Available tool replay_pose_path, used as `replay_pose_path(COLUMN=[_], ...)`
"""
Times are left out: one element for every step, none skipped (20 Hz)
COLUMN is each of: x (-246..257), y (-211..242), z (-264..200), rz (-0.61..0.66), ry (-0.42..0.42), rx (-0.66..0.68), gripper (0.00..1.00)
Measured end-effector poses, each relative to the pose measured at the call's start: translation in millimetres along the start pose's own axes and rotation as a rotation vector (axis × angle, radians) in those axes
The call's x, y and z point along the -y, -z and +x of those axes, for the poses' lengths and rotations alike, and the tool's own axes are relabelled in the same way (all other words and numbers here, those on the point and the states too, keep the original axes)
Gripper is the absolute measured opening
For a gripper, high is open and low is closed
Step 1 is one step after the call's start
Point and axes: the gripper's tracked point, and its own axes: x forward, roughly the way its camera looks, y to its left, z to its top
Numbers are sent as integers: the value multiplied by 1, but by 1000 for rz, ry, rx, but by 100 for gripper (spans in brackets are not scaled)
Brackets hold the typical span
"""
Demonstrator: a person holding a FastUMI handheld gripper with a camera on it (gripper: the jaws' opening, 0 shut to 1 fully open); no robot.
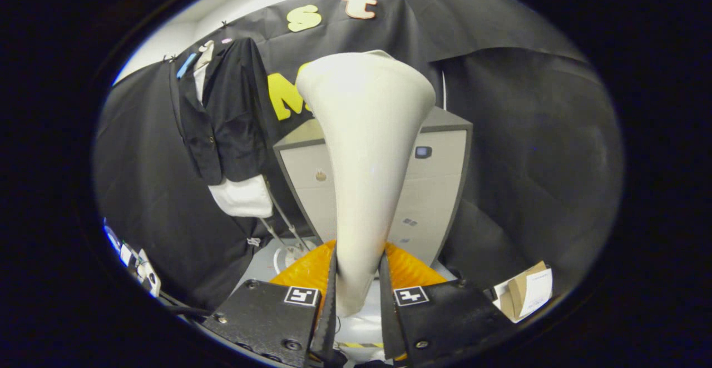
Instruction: Iron the clothes twice with a garment steamer, once on the left side and once on the right side.
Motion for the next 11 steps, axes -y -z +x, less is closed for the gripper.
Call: replay_pose_path(x=[7, 13, 17, 21, 24, 26, 28, 29, 29, 29, 29], y=[10, 19, 26, 32, 37, 40, 44, 47, 50, 53, 55], z=[-3, -5, -9, -13, -18, -22, -27, -33, -38, -41, -43], rz=[6, 13, 23, 31, 39, 46, 51, 57, 62, 61, 63], ry=[9, 15, 21, 26, 34, 44, 57, 64, 65, 69, 74], rx=[-14, -24, -33, -36, -36, -34, -32, -33, -29, -30, -33], gripper=[36, 36, 36, 36, 36, 36, 36, 36, 36, 36, 36])
